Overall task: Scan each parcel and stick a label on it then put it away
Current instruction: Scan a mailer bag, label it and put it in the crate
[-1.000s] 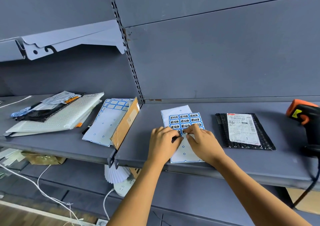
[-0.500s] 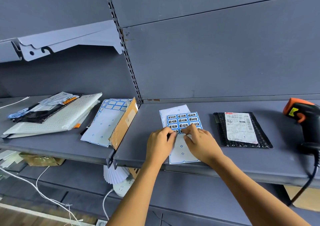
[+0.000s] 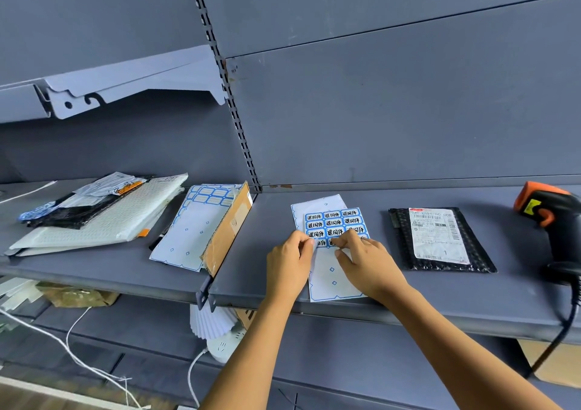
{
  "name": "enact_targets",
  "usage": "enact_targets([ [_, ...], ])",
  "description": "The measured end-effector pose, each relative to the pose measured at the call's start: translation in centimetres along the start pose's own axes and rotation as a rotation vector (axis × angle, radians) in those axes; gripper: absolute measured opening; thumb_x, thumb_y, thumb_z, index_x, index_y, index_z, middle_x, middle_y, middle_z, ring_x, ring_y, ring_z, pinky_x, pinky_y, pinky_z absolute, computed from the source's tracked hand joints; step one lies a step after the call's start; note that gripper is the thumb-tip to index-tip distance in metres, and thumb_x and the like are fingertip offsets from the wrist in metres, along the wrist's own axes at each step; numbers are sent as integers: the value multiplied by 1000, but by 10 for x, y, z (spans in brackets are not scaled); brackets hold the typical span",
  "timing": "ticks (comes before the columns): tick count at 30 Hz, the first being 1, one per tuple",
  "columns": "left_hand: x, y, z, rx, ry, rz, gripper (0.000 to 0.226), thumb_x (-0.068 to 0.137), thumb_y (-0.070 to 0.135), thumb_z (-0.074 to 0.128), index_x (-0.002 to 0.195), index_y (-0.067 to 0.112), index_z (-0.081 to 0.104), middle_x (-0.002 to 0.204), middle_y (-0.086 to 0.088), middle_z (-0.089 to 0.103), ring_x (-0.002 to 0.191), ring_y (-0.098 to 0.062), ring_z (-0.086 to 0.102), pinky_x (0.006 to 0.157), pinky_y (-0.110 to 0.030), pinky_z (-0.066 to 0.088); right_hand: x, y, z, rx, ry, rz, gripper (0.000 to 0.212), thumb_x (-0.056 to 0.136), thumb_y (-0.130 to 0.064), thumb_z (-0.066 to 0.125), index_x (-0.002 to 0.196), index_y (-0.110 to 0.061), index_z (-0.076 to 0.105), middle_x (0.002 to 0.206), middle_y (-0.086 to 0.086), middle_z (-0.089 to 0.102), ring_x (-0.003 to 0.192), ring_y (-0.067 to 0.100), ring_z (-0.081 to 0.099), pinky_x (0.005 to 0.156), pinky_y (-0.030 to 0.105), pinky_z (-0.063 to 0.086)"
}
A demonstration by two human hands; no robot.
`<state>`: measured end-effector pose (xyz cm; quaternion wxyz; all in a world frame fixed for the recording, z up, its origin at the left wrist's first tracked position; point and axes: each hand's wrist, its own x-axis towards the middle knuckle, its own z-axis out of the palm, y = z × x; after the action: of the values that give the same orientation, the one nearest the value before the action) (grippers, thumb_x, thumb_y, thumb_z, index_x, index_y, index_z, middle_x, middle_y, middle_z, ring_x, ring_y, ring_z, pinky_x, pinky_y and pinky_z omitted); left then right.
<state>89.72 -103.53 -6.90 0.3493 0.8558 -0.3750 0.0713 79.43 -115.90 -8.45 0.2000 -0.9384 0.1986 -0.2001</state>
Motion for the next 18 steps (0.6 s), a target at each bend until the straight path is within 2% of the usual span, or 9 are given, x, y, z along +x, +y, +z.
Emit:
enact_targets([
  [10,2,-4,1,-1,-15,-36,20,98,32,46,86,17,44,108,0,71,83,-14,68,58,-28,55,-3,-2,-2,18,-10,-23,15,97,-23,43,108,-13,45,122,-6,62,112,23,55,100,31,31],
  [14,2,-3,1,-2,-2,-50,20,99,30,44,87,14,43,108,-2,70,83,-18,68,61,-34,55,-4,-3,-3,28,-7,-16,18,97,-24,44,110,-13,45,124,-8,61,116,21,54,103,30,27],
  [18,4,-2,1,7,6,-87,19,101,27,40,92,11,45,110,-5,69,85,-24,66,62,-35,53,-5,-4,-5,34,-10,-7,18,97,-25,43,111,-14,45,125,-9,60,117,19,53,103,28,23],
])
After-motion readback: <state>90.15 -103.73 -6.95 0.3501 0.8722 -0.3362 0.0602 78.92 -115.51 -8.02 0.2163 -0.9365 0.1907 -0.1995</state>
